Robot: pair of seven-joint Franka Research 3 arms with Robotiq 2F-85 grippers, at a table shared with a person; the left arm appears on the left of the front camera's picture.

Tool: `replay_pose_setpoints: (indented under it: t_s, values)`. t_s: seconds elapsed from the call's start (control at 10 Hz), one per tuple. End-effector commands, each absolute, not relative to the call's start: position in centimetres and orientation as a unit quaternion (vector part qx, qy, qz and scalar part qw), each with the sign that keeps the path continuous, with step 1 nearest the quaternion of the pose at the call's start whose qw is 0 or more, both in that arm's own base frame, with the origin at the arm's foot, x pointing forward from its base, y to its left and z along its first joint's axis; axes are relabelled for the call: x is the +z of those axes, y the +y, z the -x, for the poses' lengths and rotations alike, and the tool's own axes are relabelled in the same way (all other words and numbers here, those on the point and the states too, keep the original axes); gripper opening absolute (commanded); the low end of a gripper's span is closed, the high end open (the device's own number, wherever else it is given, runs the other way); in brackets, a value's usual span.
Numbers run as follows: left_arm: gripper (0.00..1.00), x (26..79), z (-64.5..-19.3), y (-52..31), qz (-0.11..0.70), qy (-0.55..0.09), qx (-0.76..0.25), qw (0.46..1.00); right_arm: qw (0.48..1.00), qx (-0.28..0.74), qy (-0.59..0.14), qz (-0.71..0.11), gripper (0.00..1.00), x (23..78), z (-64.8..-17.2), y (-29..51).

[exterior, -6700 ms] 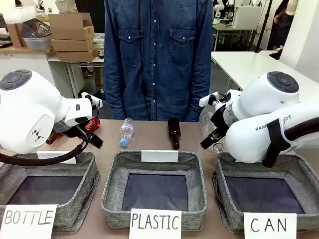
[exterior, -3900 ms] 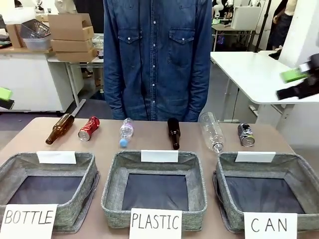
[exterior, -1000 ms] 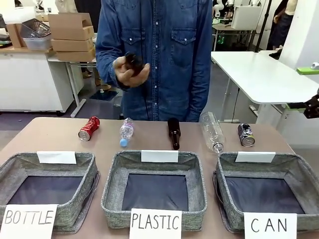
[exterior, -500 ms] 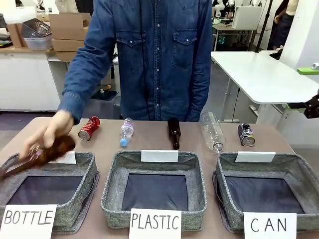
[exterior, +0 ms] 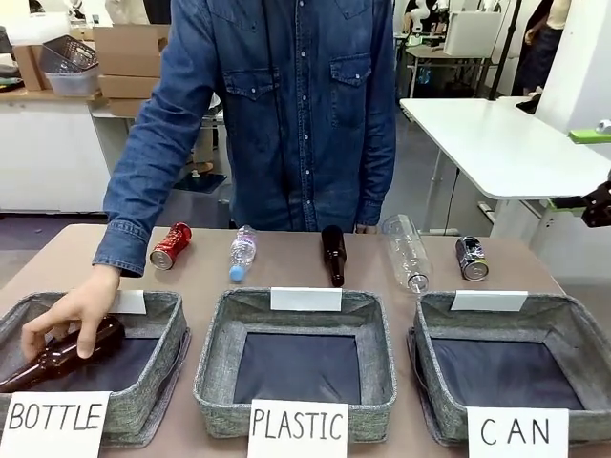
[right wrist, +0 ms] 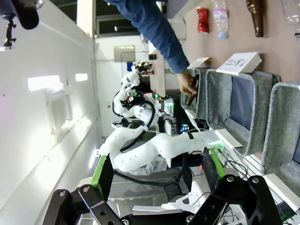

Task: Sort the can waste into the basket.
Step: Pick up the can waste from the table and place it in the right Fabric basket.

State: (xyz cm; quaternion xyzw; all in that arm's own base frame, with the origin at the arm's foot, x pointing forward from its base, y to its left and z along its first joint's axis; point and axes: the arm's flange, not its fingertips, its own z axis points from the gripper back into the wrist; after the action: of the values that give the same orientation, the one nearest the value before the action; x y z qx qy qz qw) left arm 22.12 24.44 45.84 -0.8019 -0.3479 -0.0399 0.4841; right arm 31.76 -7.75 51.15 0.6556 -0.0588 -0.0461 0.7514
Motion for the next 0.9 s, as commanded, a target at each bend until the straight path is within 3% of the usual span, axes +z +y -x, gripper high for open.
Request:
replay_pose_setpoints:
  t_s: [0.0,0.3,0.5,0.8]
  values:
    - [1.00,45.4,-23.1,25.8,0.801,-0.327,-0.057,0.499,0.745,-0.037,-0.068,-0.662,1.00,51.5,-32.1,-7.7]
    - [1.00,47.4,-26.8,24.0,0.781,-0.238,-0.054,0.576,0.745,-0.037,-0.068,-0.662,1.00,51.5,-32.1,-7.7]
    - [1.00,50.3,-32.3,20.8,0.702,-0.145,-0.071,0.694,0.745,-0.037,-0.068,-0.662,1.00,51.5,-32.1,-7.7]
    - [1.00,54.0,-39.1,14.6,0.555,-0.123,-0.074,0.819,0.745,-0.037,-0.068,-0.662,1.00,51.5,-32.1,-7.7]
